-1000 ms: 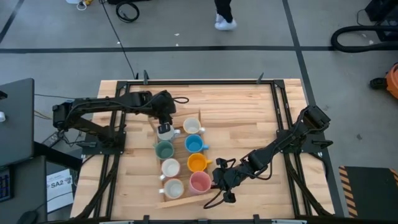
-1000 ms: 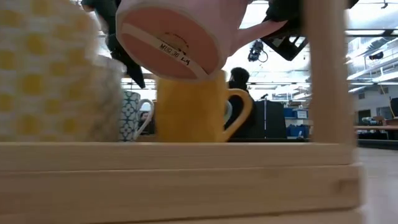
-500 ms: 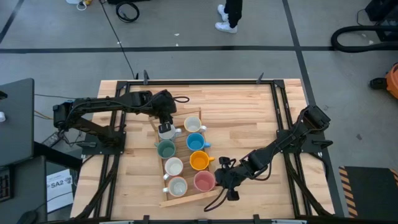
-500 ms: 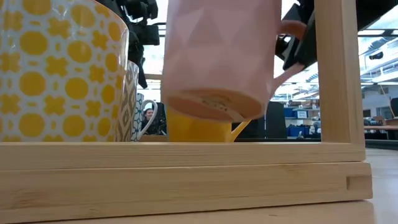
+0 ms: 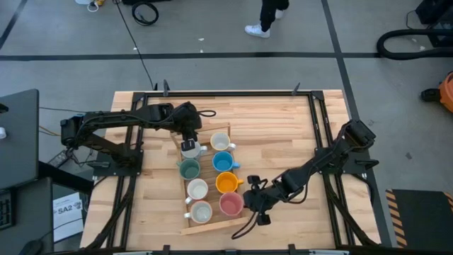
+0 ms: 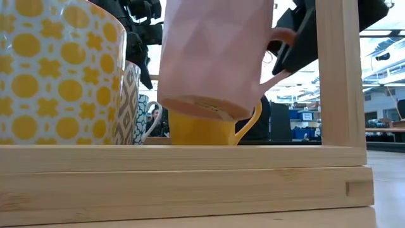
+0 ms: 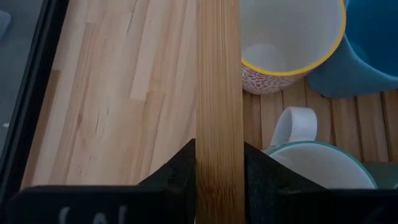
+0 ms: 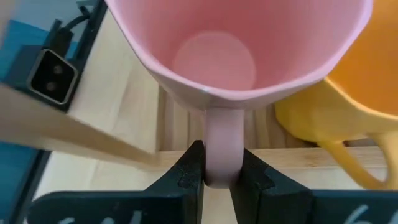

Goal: Place coffee mugs
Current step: Put the pink mug on the shelf aligned with the yellow and white mug

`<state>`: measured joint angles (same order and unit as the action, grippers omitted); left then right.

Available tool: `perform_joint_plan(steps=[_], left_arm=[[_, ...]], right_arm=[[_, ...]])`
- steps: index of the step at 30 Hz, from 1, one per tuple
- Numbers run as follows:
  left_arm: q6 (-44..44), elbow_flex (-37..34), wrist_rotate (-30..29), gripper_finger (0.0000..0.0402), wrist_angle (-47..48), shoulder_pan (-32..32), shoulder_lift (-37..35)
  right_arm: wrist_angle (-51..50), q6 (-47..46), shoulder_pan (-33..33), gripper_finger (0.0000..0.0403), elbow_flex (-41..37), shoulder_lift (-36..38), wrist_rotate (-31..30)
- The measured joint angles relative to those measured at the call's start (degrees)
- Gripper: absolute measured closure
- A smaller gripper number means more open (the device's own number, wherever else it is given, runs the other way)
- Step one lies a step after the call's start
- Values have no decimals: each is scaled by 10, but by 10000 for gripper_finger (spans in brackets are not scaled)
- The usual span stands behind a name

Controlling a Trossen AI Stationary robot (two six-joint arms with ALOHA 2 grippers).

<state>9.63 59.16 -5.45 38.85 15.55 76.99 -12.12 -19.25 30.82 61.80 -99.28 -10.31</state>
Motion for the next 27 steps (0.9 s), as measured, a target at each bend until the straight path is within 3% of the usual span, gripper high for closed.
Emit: perform_joint_plan(steps=[27], left_arm=[[-2, 0, -1, 308, 2, 0, 0]], right_arm=[[44, 29, -6, 327, 0, -65, 14]])
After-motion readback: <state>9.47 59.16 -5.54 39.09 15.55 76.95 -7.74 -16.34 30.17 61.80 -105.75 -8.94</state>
